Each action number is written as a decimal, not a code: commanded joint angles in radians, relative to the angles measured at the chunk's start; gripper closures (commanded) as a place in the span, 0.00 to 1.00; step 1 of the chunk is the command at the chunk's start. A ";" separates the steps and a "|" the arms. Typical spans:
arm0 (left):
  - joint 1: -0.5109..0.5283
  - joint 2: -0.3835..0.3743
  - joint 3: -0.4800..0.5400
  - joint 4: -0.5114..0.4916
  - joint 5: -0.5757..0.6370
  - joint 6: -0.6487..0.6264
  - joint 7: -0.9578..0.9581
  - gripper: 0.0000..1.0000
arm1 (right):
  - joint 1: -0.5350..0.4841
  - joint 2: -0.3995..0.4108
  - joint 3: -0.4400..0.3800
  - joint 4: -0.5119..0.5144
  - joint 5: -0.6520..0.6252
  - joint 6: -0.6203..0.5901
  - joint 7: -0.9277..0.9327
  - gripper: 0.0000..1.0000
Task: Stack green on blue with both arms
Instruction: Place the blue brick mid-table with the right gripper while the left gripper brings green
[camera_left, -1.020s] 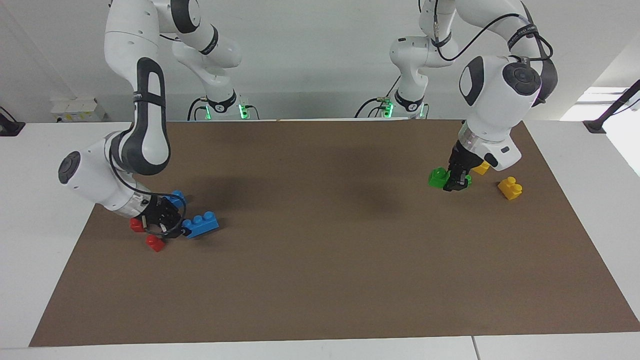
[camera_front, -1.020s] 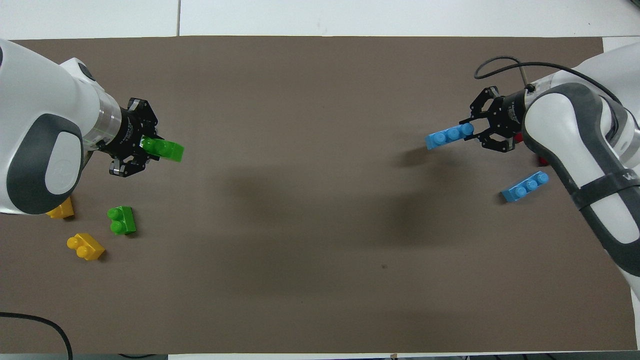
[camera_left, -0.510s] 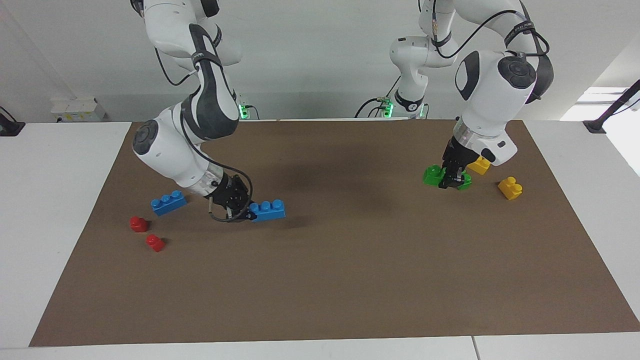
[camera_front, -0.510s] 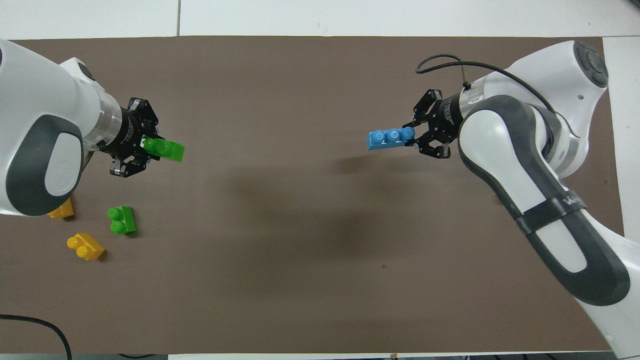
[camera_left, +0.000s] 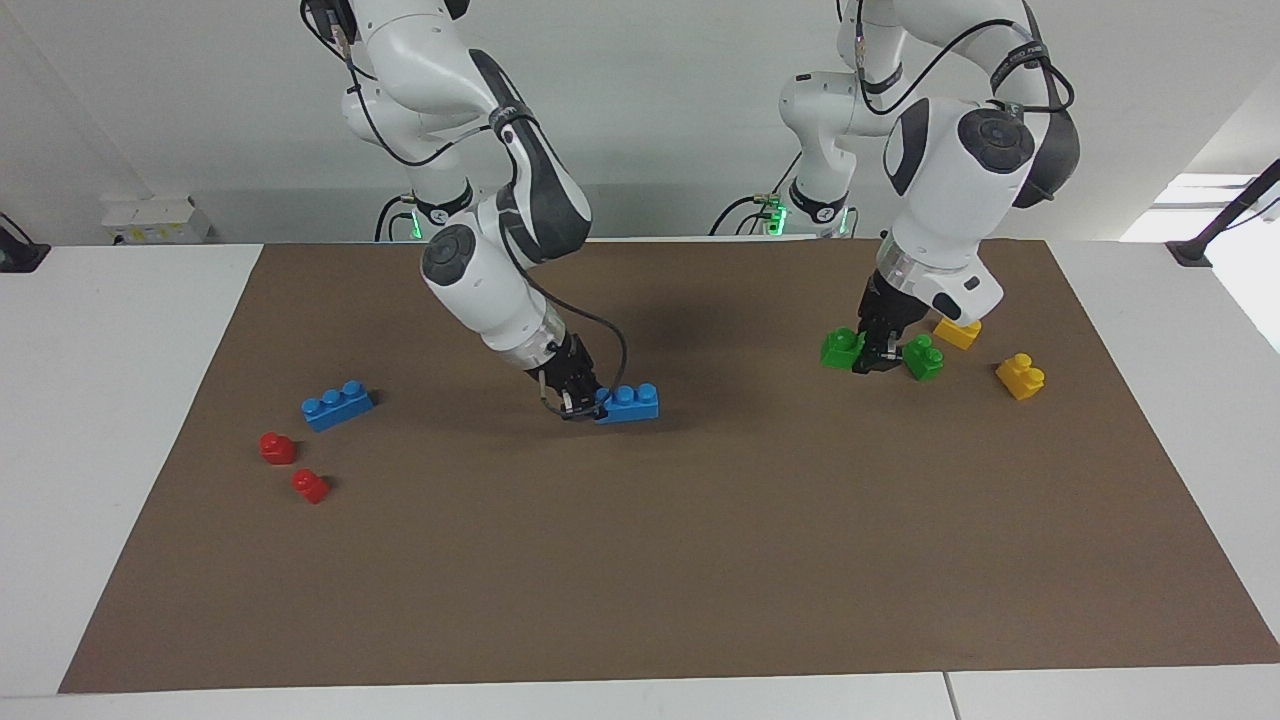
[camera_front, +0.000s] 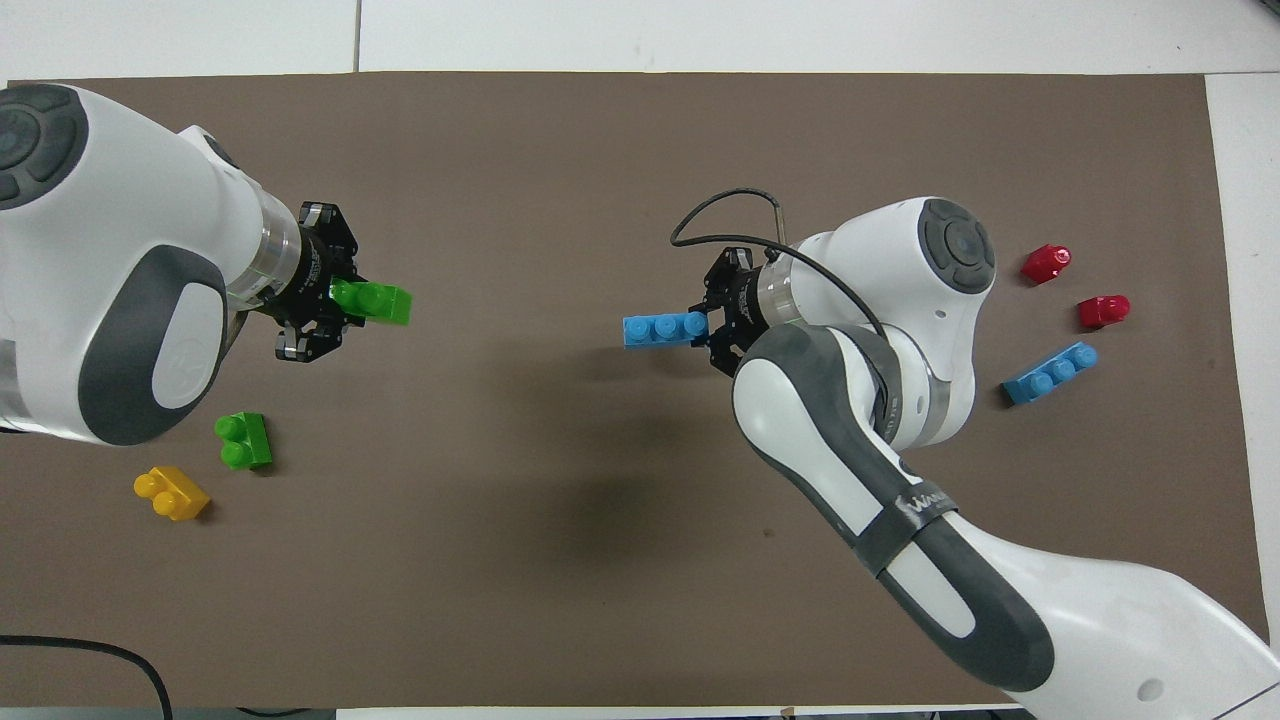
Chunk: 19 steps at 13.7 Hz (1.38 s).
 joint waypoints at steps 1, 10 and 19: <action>-0.048 -0.017 0.012 -0.018 -0.009 0.050 -0.134 1.00 | 0.012 -0.051 -0.001 -0.099 0.032 0.076 0.010 1.00; -0.214 0.055 0.015 -0.026 0.026 0.161 -0.323 1.00 | 0.045 -0.045 -0.003 -0.166 0.072 0.165 0.014 1.00; -0.320 0.138 0.015 -0.018 0.077 0.257 -0.465 1.00 | 0.063 -0.007 -0.003 -0.185 0.072 0.245 0.011 1.00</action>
